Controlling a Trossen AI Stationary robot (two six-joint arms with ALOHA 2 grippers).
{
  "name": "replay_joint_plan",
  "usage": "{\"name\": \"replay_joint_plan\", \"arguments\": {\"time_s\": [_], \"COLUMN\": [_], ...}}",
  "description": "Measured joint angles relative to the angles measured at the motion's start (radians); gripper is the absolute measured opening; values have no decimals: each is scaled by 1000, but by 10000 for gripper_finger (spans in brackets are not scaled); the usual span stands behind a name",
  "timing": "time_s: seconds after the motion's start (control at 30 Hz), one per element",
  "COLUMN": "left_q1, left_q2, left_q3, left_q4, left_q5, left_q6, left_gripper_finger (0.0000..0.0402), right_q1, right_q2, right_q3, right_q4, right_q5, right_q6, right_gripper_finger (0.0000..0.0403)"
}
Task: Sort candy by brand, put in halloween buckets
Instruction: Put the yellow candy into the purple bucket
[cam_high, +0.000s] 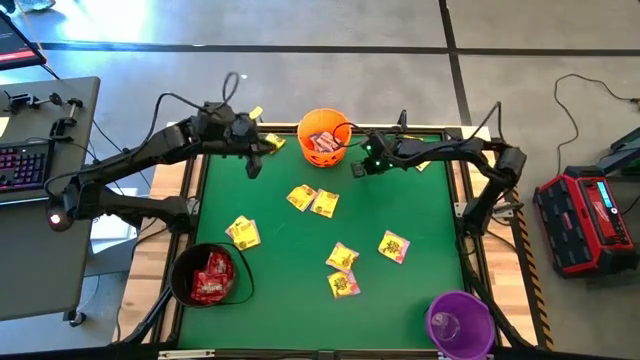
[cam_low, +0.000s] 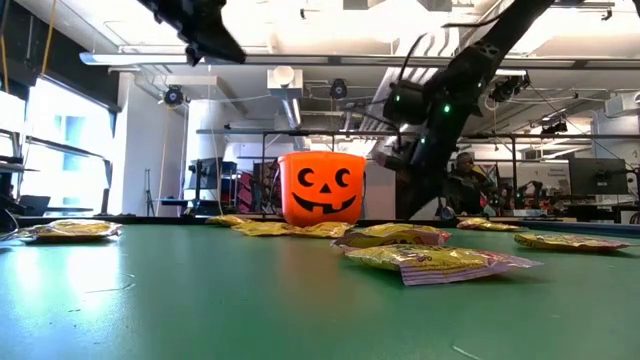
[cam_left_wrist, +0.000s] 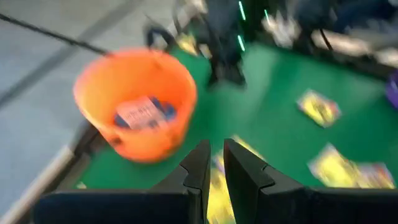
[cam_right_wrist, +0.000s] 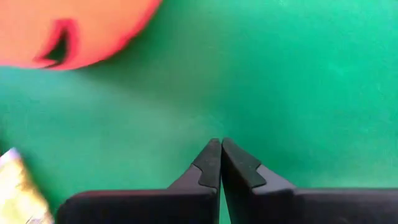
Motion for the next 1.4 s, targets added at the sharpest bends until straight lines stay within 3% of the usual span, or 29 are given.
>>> {"name": "replay_joint_plan", "arguments": {"time_s": [0.13,0.27,0.63,1.07,1.4], "left_q1": [-1,0,-8,-24,-19], "left_q2": [6,42,297,294,358], "left_q3": [0,0,-5,-355,-447], "left_q4": [-182,-338,-341,-30,190], "left_q5": [58,53,-11,6,-39], "left_q6": [22,-5,-112,-304,-434], "left_gripper_finger": [35,35,35,1,0], "right_q1": [31,66,97,75,11], "right_q2": [-59,-121,-162,-162,-162], "right_q3": [0,1,2,0,-60], "right_q4": [-8,-13,-43,-79,-41], "right_q5": [-22,-24,-1,12,-15], "right_q6": [-96,-121,-86,-120,-179], "right_gripper_finger": [0,0,0,0,0]}}
